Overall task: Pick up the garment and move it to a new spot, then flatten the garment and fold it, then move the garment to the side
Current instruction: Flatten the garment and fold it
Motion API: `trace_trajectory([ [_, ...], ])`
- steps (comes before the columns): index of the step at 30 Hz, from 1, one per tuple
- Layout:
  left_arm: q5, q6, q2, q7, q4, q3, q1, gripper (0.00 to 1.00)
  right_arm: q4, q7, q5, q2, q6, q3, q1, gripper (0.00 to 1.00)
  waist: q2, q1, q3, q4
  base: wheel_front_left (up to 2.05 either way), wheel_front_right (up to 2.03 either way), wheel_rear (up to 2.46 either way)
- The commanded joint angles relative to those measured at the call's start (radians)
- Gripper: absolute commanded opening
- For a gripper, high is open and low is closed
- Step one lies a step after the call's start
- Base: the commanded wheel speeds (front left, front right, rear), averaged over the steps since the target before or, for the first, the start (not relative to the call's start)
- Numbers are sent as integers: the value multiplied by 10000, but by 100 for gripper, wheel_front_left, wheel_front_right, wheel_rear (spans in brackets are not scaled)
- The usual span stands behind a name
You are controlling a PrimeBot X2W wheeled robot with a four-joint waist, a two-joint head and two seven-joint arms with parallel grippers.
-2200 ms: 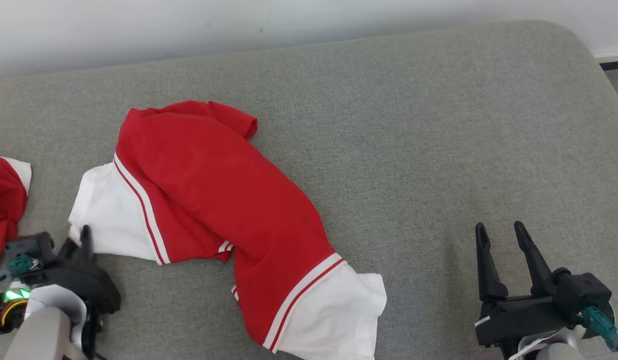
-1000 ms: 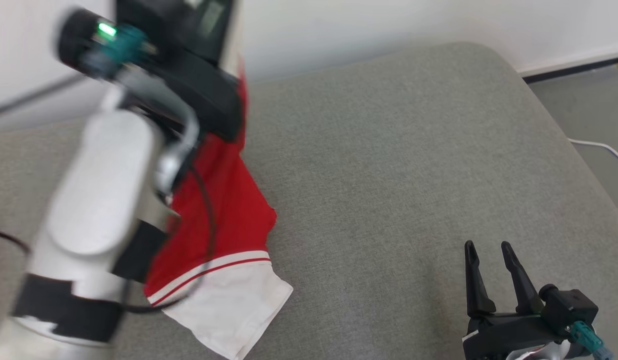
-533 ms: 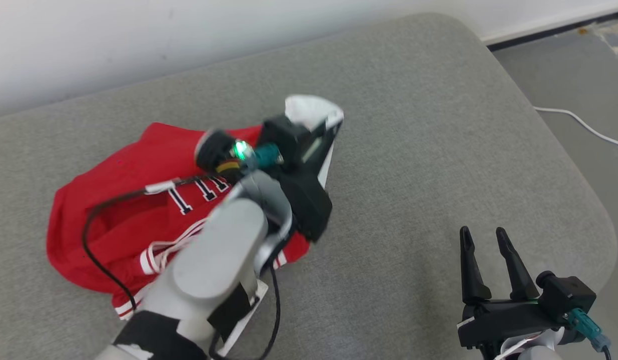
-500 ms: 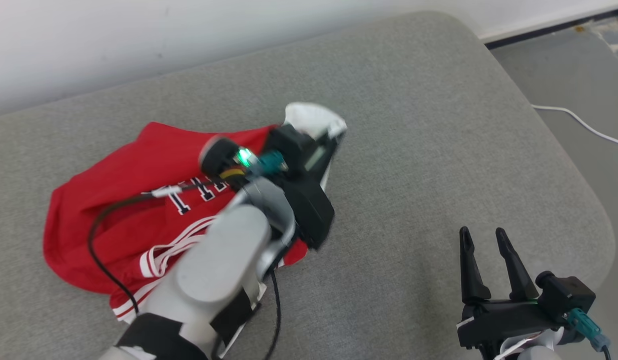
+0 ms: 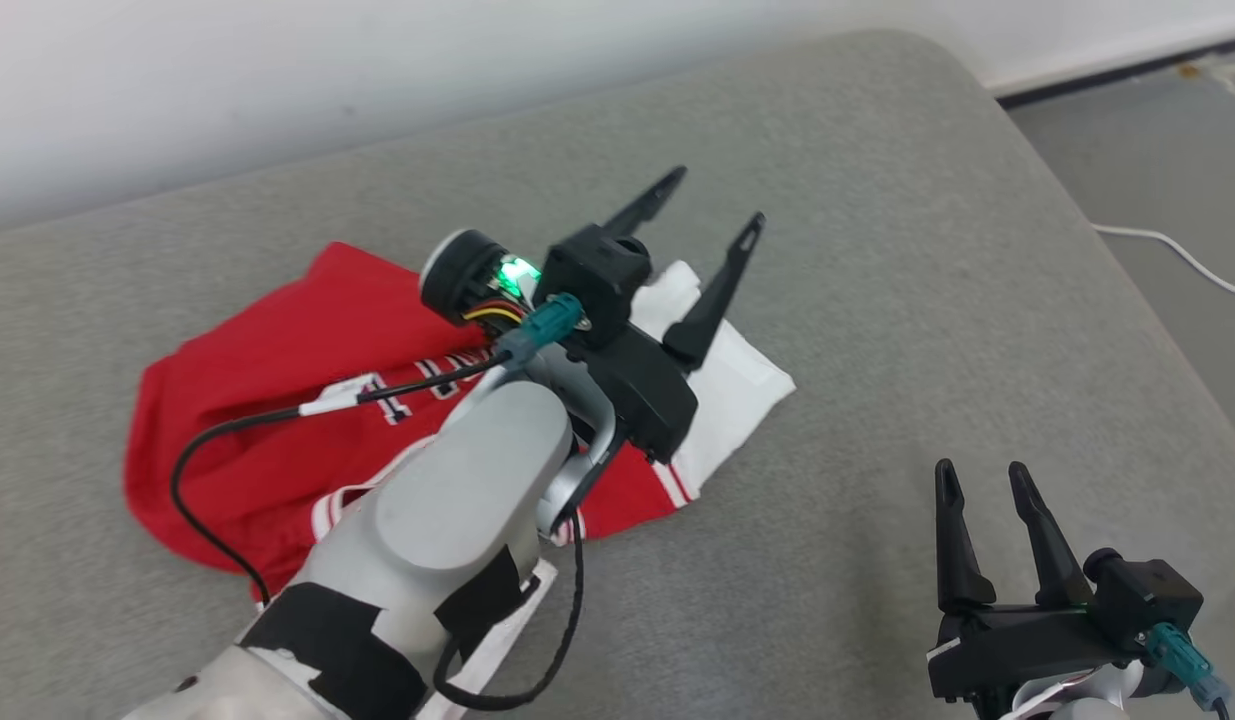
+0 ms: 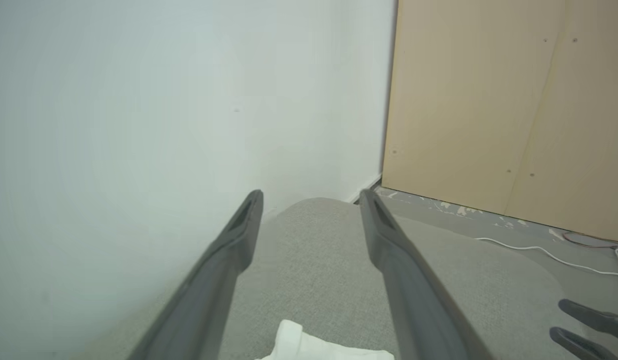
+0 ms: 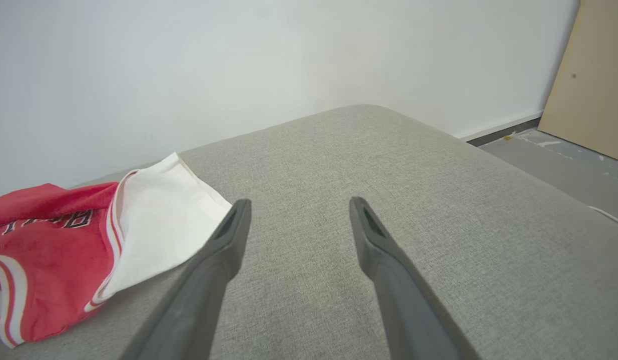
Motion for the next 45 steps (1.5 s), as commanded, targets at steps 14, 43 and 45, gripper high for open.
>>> trace_trajectory([
  [14, 1357, 736, 1597, -94, -3214, 2956, 3400, 100, -6, -3, -413, -182, -23, -133, 582, 100, -1, 0, -1325, 1974, 0, 0, 0],
  [43, 2970, 362, 874, -97, -6168, 7847, 10125, 100, 102, -3, -308, -427, -23, 169, 1091, 100, -1, 0, -1798, 3061, 0, 0, 0],
  [45, 3185, 131, 668, -97, -6114, 8085, 10140, 100, 117, -3, -330, -446, -23, 229, 1071, 100, -1, 0, -1791, 3113, 0, 0, 0],
])
